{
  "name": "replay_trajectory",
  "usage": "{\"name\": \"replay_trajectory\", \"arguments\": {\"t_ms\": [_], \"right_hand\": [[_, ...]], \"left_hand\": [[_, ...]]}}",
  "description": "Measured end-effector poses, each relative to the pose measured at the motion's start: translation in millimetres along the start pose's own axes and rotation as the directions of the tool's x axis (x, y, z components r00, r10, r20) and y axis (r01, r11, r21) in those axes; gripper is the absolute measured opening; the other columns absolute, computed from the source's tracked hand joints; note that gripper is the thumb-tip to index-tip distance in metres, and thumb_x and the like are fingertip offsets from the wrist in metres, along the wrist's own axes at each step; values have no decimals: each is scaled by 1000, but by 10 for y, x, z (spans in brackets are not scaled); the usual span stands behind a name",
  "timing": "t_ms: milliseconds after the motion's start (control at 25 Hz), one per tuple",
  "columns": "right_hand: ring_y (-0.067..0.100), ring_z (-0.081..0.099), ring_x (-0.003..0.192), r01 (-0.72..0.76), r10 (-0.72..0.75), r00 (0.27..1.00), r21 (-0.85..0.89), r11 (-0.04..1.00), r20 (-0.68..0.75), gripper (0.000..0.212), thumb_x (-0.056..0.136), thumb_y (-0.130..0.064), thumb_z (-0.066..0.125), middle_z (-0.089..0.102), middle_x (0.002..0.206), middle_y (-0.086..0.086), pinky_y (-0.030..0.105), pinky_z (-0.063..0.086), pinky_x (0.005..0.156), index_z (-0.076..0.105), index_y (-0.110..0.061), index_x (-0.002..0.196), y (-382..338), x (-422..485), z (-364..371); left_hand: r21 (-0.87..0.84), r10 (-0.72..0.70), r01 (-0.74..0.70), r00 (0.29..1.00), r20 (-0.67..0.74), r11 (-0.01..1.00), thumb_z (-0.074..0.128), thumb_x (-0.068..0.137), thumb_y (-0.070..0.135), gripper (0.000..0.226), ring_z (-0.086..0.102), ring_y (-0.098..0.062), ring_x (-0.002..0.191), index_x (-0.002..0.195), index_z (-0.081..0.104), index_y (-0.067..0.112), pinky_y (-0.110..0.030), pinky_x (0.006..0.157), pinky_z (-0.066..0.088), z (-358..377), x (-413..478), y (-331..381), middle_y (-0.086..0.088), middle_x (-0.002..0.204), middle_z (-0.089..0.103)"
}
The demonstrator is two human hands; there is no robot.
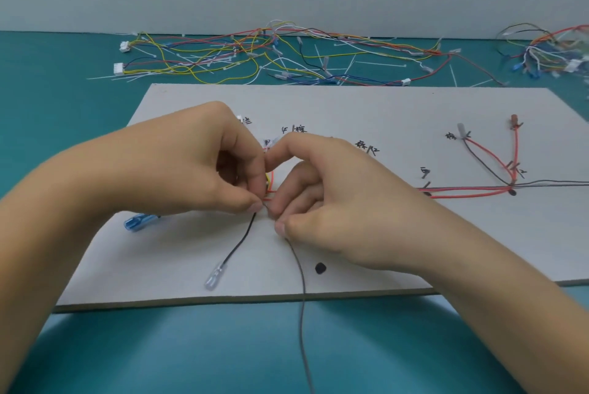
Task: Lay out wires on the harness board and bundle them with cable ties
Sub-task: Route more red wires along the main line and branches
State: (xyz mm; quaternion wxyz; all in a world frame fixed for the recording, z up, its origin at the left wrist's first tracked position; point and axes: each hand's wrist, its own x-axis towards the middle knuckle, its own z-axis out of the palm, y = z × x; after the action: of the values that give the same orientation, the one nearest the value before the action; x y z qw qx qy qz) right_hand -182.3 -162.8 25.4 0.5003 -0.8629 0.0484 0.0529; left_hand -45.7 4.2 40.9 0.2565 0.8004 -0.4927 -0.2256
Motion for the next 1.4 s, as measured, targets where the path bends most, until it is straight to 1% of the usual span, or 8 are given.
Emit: {"name": "replay_trajectory", "arguments": {"t_ms": [160,320,440,560,840,1000,1240,1400], "right_hand": [[7,62,58,-15,12,996,33,999,93,37,83,-11,72,76,79,-2,34,57,57,62,-30,114,16,11,-4],[4,57,54,-62,65,977,-21,998,205,20,85,-11,68,75,69,-1,23,43,57,73,-20,102,9,18,-162],[12,48,51,-111,132,948,-89,990,291,22,79,-16,63,68,59,-4,24,36,49,78,-17,95,32,7,-354],[14,35,43,-123,149,925,-95,988,349,20,89,3,61,59,55,1,19,29,41,78,-8,93,99,-18,-598],[13,56,50,27,144,835,-301,953,531,25,90,-8,68,67,79,2,24,44,45,74,-30,101,155,-75,-848],[12,63,52,30,146,859,-333,943,490,25,91,-7,66,66,80,4,26,51,48,75,-29,98,204,-90,-950],[15,50,48,58,152,843,-368,928,516,23,91,-24,64,64,76,-2,21,43,44,75,-36,107,236,-82,-982],[13,47,48,55,148,845,-360,931,513,22,94,-21,67,63,76,-1,23,42,43,75,-38,106,263,-68,-972]], "left_hand": [[-13,48,-48,998,-34,999,72,70,51,19,61,-20,58,80,77,37,-49,66,58,29,-67,-58,3,66,69],[-1,87,-87,996,-29,996,78,73,41,7,61,-18,61,75,75,34,-39,62,50,95,-97,-53,7,65,69],[17,102,-101,995,-14,995,78,73,42,10,66,-17,66,74,76,33,-33,64,49,105,-97,-55,9,68,71],[18,110,-110,994,30,994,73,71,54,18,69,-14,69,78,76,38,-31,67,51,94,-103,-60,13,71,73],[14,121,-121,992,39,993,71,71,59,23,68,-10,64,82,77,41,-26,62,51,116,-99,-113,15,69,72],[13,123,-123,992,42,992,71,71,61,24,68,-11,64,83,77,41,-29,63,52,118,-98,-128,14,69,72],[17,129,-129,991,44,991,71,71,60,22,68,-12,64,82,77,41,-29,62,51,119,-98,-128,14,69,72],[24,129,-130,991,39,991,71,71,60,22,69,-12,67,82,76,42,-28,62,51,122,-94,-131,14,71,72]]}}
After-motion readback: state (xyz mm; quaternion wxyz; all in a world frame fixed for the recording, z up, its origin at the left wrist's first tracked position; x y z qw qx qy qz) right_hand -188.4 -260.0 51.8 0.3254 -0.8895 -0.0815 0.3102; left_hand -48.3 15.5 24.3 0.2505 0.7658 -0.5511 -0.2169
